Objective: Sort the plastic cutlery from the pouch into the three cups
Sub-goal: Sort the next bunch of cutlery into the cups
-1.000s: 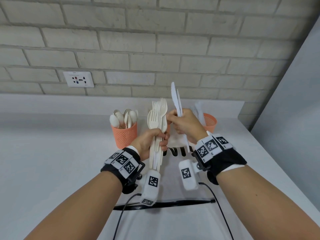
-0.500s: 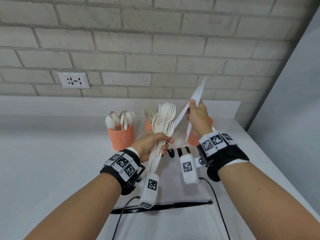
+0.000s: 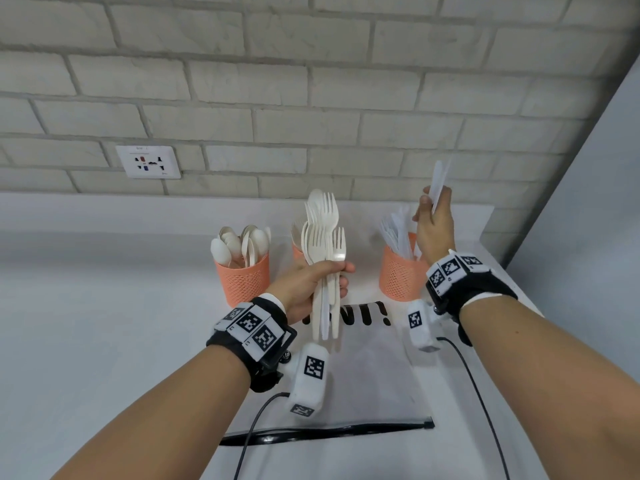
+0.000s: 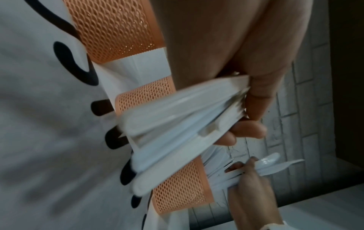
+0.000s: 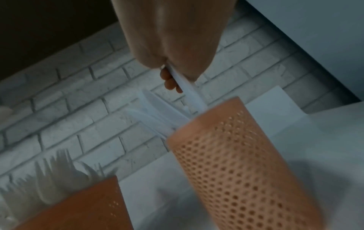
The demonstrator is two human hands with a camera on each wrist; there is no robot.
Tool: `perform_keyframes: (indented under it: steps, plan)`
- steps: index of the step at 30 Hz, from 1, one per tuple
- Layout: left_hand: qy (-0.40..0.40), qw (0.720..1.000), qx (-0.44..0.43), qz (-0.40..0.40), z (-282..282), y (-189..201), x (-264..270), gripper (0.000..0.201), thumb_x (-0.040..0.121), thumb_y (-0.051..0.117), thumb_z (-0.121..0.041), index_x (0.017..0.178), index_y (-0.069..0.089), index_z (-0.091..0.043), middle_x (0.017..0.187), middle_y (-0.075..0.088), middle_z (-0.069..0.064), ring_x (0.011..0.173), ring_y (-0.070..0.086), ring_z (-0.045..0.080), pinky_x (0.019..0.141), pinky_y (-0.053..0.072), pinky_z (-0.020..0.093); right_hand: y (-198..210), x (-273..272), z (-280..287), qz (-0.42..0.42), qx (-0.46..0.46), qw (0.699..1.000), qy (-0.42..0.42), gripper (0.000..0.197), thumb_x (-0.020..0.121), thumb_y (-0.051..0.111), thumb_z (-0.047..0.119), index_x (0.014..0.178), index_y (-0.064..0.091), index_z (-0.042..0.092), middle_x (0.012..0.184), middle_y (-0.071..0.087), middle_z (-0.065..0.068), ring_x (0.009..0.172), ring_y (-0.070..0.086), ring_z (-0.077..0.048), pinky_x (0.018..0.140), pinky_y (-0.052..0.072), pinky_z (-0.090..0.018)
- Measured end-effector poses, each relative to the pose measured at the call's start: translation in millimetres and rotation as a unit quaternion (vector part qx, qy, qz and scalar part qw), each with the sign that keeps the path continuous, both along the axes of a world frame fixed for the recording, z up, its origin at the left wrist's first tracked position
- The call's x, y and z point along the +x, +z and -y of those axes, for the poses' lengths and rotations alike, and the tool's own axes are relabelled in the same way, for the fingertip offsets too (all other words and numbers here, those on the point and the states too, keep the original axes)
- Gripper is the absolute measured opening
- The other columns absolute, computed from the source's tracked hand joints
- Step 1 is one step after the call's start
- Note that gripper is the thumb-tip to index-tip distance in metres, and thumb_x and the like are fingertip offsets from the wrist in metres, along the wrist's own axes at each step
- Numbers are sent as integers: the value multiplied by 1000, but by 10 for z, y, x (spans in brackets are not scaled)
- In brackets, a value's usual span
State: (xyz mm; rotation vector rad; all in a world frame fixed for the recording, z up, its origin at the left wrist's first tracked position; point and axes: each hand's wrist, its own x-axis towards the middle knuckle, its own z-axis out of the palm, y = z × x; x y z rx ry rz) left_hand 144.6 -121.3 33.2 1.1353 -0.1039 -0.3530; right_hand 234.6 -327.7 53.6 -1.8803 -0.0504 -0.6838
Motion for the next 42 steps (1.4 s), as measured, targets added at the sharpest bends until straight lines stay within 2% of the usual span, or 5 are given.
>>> perform_keyframes:
  steps: [9,14,19,25,42]
  plan:
    - [-13,1000,-20,-10,4,-9,19,10,92,44,-3,88,48,-11,59,52,0,48,46,10,53,48,25,-276,88,78,-149,-87,985,4,26,100,33,25,110,42,3,106,55,-17,103,54,-31,80,39,-31]
    - [-11,998,-54,-25,54,7,15,7,90,46,-3,91,46,-10,63,48,2,51,45,11,53,47,24,-97,19,38,-140,-182,972,-36,43,94,47,30,132,41,8,132,43,-16,123,38,-33,102,30,-42]
    - [34,996,-75,-29,60,26,19,16,90,43,2,94,51,-11,64,49,1,53,46,10,56,45,24,115,-386,-229,135,-153,978,-46,29,86,57,11,114,53,5,105,52,-11,96,47,-19,84,36,-27]
    - [96,992,-71,-29,52,38,28,17,91,42,-1,97,58,-3,73,62,10,64,61,19,64,54,32,7,-897,-709,-64,-195,926,316,8,81,68,7,88,66,9,68,57,2,57,47,0,58,41,-12]
    - [15,994,-84,-68,-11,43,-45,23,92,39,-19,89,58,-7,68,64,5,60,64,16,59,54,28,-6,-959,-807,-43,-301,934,189,19,89,59,19,98,62,2,88,56,-6,75,49,-13,63,37,-18]
